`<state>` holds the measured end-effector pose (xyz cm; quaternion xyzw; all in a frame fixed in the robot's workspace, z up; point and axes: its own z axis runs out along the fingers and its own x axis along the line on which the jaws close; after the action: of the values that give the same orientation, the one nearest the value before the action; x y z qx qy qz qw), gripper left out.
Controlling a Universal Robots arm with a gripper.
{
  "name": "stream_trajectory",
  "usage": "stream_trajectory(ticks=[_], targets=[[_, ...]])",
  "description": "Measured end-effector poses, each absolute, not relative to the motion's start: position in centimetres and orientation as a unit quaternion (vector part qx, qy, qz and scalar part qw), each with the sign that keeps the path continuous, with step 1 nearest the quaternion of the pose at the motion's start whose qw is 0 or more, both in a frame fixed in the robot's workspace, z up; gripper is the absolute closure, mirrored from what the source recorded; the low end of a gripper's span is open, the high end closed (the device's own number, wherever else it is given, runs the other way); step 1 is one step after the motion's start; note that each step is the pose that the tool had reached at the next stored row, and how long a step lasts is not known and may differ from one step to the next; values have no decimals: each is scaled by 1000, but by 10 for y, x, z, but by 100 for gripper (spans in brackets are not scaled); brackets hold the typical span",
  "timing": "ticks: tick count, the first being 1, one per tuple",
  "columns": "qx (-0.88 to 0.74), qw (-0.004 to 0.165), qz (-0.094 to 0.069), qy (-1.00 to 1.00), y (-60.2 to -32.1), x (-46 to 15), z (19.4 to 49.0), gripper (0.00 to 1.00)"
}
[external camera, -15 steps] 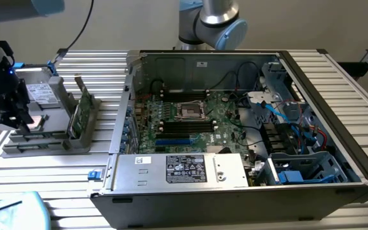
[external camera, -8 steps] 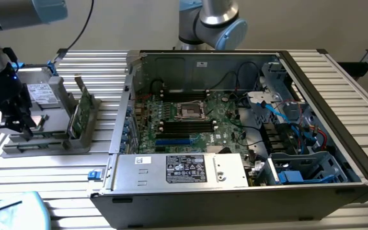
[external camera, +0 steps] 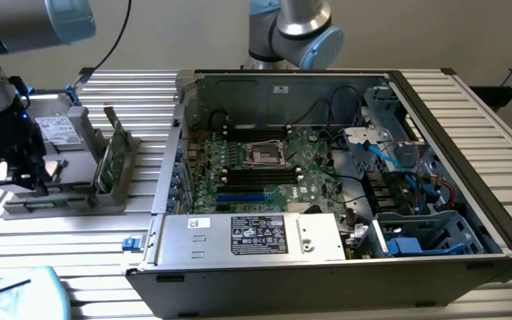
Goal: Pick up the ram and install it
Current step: 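Pick up the ram and move it above insertion slot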
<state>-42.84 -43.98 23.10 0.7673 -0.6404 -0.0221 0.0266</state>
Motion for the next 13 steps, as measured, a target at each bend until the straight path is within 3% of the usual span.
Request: stream_trajectory(ticks=[13], targets=[[777, 26, -24, -629, -450, -427, 211, 63]])
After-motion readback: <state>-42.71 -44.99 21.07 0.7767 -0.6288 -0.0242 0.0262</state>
